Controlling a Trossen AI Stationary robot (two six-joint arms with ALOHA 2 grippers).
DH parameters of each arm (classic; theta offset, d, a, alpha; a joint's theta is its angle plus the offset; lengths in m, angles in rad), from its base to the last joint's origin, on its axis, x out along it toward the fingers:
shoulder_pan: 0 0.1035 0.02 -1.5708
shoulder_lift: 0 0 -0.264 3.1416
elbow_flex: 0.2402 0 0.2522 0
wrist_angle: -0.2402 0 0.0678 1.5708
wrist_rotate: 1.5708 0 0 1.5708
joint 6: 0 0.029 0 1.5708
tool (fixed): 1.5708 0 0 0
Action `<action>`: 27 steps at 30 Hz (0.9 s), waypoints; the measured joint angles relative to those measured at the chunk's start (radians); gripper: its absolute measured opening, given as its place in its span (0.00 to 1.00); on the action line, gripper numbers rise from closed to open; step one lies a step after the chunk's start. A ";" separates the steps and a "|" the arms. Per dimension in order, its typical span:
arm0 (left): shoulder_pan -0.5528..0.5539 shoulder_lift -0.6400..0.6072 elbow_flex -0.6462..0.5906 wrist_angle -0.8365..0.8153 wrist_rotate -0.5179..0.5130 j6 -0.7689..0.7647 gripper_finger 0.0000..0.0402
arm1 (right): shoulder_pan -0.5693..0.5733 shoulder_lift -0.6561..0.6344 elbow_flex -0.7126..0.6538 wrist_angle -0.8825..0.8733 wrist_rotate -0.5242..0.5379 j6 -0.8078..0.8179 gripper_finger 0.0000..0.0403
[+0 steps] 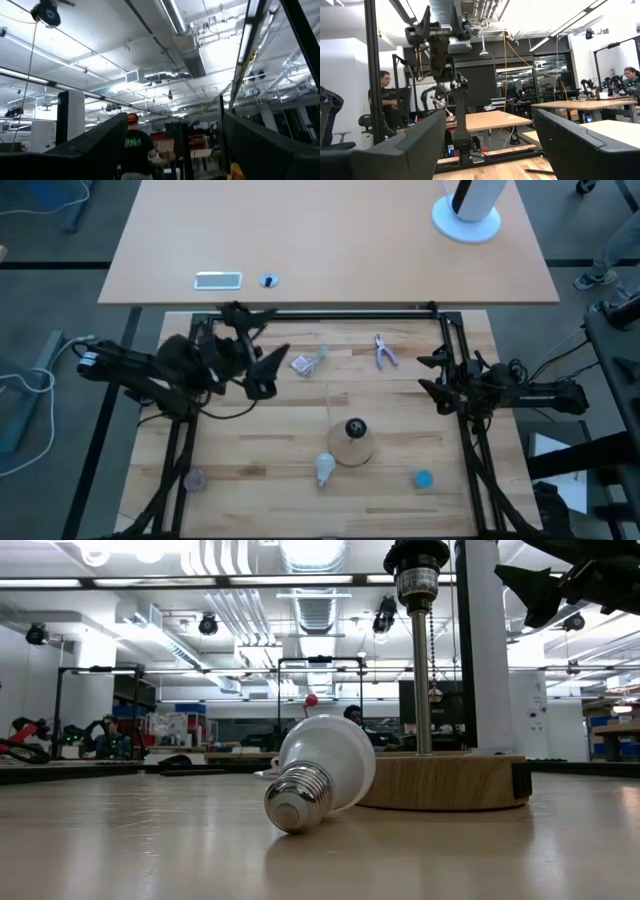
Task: Screw lightbulb
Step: Adjust the brown lamp
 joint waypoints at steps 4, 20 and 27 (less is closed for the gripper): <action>0.000 0.003 0.116 -0.066 0.000 -0.001 0.79 | 0.000 0.000 0.000 -0.001 0.000 0.000 0.76; 0.000 0.005 0.307 -0.094 0.000 0.000 0.79 | 0.000 0.000 0.000 -0.001 0.000 0.000 0.74; 0.000 0.007 0.304 -0.101 0.000 0.000 0.79 | 0.000 0.000 0.000 -0.001 0.000 0.000 0.77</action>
